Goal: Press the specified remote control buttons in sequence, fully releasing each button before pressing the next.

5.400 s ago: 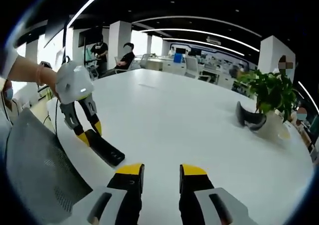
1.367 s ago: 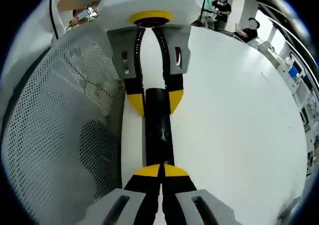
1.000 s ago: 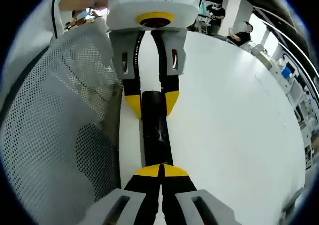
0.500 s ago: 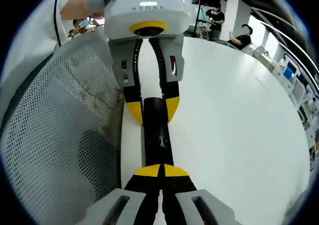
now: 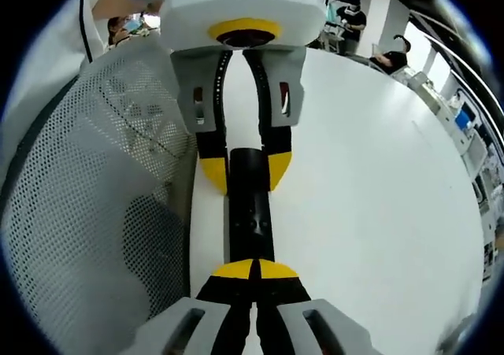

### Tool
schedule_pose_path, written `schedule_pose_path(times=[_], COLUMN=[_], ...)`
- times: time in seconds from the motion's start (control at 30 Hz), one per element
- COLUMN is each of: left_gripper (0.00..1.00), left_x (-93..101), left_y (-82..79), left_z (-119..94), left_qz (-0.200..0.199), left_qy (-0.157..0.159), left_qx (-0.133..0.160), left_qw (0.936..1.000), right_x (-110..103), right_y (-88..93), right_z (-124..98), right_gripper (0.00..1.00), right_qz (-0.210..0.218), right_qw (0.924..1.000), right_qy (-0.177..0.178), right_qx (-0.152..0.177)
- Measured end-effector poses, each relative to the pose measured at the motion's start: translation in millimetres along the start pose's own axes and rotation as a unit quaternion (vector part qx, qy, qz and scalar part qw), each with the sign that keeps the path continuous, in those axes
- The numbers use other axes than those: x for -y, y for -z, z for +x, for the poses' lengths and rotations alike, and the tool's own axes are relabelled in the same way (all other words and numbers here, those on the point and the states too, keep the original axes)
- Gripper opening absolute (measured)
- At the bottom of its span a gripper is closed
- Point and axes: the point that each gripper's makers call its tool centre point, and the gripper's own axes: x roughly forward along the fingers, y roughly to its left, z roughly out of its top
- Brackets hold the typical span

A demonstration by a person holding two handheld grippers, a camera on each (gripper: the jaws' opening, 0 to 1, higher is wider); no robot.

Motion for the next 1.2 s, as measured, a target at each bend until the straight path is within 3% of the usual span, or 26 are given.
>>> schedule_pose_path(times=[0.17,0.27,0.37,0.47,0.57,0.63,0.83,1.2], left_gripper=[0.24,0.24,0.24,0.24,0.24,0.24,0.24,0.24], left_x=[-0.3,-0.5,-0.8,-1.0,-1.0,-0.9,-0.6,-0.2], left_y=[0.1,0.2,0.3,0.5,0.5,0.5,0.2,-0.2], left_z=[0.2,0.2,0.4,0.4,-0.1,-0.3,-0.5,-1.1], left_qz=[-0.001,-0.001,-0.002,-0.005,-0.009,-0.01,-0.01,-0.012], left_qy=[0.0,0.0,0.0,-0.001,-0.002,-0.002,-0.001,-0.001], left_qx=[0.001,0.002,0.003,0.004,0.009,0.012,0.017,0.024], left_qw=[1.0,1.0,1.0,1.0,0.9999,0.9999,0.9998,0.9996], right_x=[0.9,1.5,1.9,2.8,3.1,3.8,0.1,-2.6], right_y=[0.5,0.7,-0.1,-1.3,-1.2,-1.4,-3.7,-4.9], right_z=[-0.5,-1.4,-2.2,-3.8,-4.3,-2.4,-2.1,-0.6], right_gripper=[0.0,0.0,0.0,0.0,0.01,0.09,0.03,0.05], right_qz=[0.01,0.03,0.049,0.112,0.109,0.11,0.04,0.008], right_qw=[0.9999,0.9991,0.9968,0.9886,0.9872,0.9873,0.9933,0.9962], right_qy=[0.007,0.012,0.009,-0.005,-0.01,-0.005,-0.021,-0.046], right_qx=[0.005,0.026,0.061,0.1,0.115,0.115,0.107,0.074])
